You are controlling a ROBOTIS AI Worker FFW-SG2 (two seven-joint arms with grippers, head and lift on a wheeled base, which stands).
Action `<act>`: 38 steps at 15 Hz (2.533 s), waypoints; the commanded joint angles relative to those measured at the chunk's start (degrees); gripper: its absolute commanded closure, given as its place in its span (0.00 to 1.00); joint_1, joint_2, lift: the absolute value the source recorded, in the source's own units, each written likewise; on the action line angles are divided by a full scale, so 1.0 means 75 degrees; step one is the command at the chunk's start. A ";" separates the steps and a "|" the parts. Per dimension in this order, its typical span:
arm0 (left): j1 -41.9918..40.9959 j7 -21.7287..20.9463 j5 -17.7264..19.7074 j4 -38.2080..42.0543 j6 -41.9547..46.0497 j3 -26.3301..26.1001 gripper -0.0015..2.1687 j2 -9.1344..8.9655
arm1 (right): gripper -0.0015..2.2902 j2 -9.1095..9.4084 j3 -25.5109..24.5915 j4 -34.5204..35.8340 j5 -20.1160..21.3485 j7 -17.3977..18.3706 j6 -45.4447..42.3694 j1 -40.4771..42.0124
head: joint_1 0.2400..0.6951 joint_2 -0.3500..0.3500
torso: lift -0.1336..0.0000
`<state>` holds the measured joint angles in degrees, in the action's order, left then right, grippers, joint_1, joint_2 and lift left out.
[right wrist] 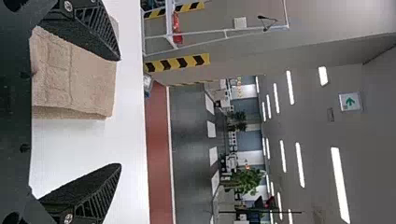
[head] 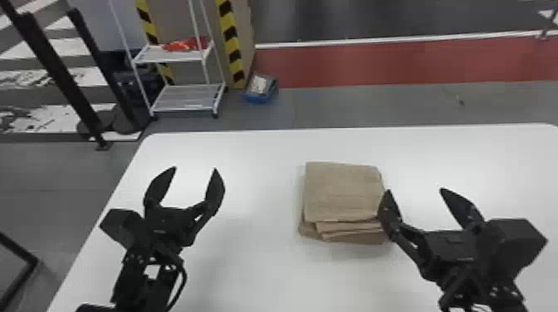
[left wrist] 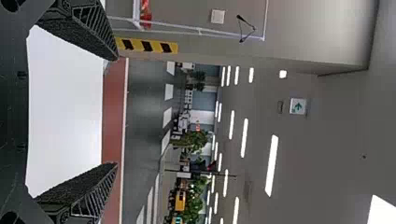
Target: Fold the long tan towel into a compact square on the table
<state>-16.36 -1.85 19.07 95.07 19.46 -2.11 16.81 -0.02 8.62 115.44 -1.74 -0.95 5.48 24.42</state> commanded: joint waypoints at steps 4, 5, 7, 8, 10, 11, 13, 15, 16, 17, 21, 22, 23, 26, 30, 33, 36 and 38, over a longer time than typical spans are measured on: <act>-0.0150 -0.0527 -0.0187 0.0098 -0.0668 0.0715 0.04 0.0114 | 0.03 0.0010 0.0187 0.0124 0.0185 0.0022 -0.0102 0.0295 | 1.00 0.80 | 0.07; -0.0162 -0.0644 -0.0222 0.0098 -0.0808 0.0832 0.04 0.0125 | 0.03 0.0010 0.0199 0.0148 0.0197 0.0034 -0.0102 0.0318 | 1.00 0.82 | 0.07; -0.0150 -0.0761 -0.0187 0.0098 -0.0996 0.0914 0.04 0.0160 | 0.03 0.0010 0.0234 0.0159 0.0197 0.0034 -0.0126 0.0342 | 1.00 0.83 | 0.07; -0.0162 -0.0773 -0.0164 0.0098 -0.0996 0.0914 0.04 0.0160 | 0.03 0.0010 0.0246 0.0159 0.0209 0.0034 -0.0126 0.0354 | 1.00 0.83 | 0.07; -0.0162 -0.0703 -0.0117 0.0109 -0.0996 0.0914 0.04 0.0172 | 0.03 0.0010 0.0281 0.0194 0.0279 0.0069 -0.0102 0.0377 | 1.00 0.84 | 0.07; -0.0162 -0.0691 -0.0105 0.0109 -0.0996 0.0926 0.04 0.0184 | 0.03 0.0010 0.0281 0.0230 0.0302 0.0069 -0.0102 0.0400 | 1.00 0.85 | 0.07; -0.0162 -0.0691 -0.0093 0.0121 -0.0972 0.0926 0.04 0.0207 | 0.03 0.0010 0.0269 0.0265 0.0302 0.0092 -0.0102 0.0424 | 1.00 0.86 | 0.07; -0.0162 -0.0667 -0.0070 0.0121 -0.0996 0.0926 0.04 0.0231 | 0.03 0.0010 0.0269 0.0288 0.0314 0.0104 -0.0079 0.0436 | 1.00 0.86 | 0.07; -0.0150 -0.0656 -0.0070 0.0121 -0.0972 0.0926 0.04 0.0231 | 0.03 0.0010 0.0269 0.0300 0.0326 0.0104 -0.0079 0.0447 | 1.00 0.86 | 0.07; -0.0150 -0.0644 -0.0070 0.0156 -0.0996 0.0926 0.04 0.0231 | 0.03 0.0010 0.0246 0.0300 0.0349 0.0116 -0.0079 0.0482 | 1.00 0.86 | 0.07; -0.0150 -0.0632 -0.0058 0.0227 -0.0996 0.1008 0.04 0.0219 | 0.04 0.0010 0.0222 0.0312 0.0349 0.0116 -0.0079 0.0518 | 1.00 0.85 | 0.07; -0.0162 -0.0632 -0.0046 0.0227 -0.0996 0.1020 0.04 0.0207 | 0.04 0.0010 0.0210 0.0312 0.0349 0.0116 -0.0079 0.0518 | 1.00 0.86 | 0.07; -0.0174 -0.0632 -0.0046 0.0238 -0.0972 0.1031 0.04 0.0196 | 0.04 0.0010 0.0210 0.0312 0.0349 0.0116 -0.0079 0.0518 | 1.00 0.86 | 0.07; -0.0185 -0.0632 -0.0046 0.0250 -0.0972 0.1031 0.04 0.0172 | 0.04 0.0010 0.0210 0.0300 0.0349 0.0116 -0.0102 0.0518 | 1.00 0.86 | 0.07; -0.0185 -0.0632 -0.0058 0.0273 -0.0996 0.1031 0.04 0.0172 | 0.04 0.0010 0.0222 0.0312 0.0349 0.0127 -0.0126 0.0565 | 1.00 0.86 | 0.07; -0.0185 -0.0632 -0.0046 0.0262 -0.0996 0.1031 0.04 0.0172 | 0.04 0.0010 0.0234 0.0312 0.0349 0.0116 -0.0149 0.0565 | 1.00 0.86 | 0.07; -0.0185 -0.0632 -0.0046 0.0273 -0.0972 0.1031 0.04 0.0172 | 0.04 0.0010 0.0246 0.0323 0.0349 0.0116 -0.0149 0.0565 | 1.00 0.86 | 0.07; -0.0185 -0.0632 -0.0046 0.0262 -0.0972 0.1031 0.04 0.0172 | 0.04 0.0010 0.0246 0.0323 0.0349 0.0116 -0.0149 0.0565 | 1.00 0.86 | 0.07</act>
<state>-17.75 -6.59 18.74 97.07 12.12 5.64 18.10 0.00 10.49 117.83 0.88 -0.04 4.35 28.65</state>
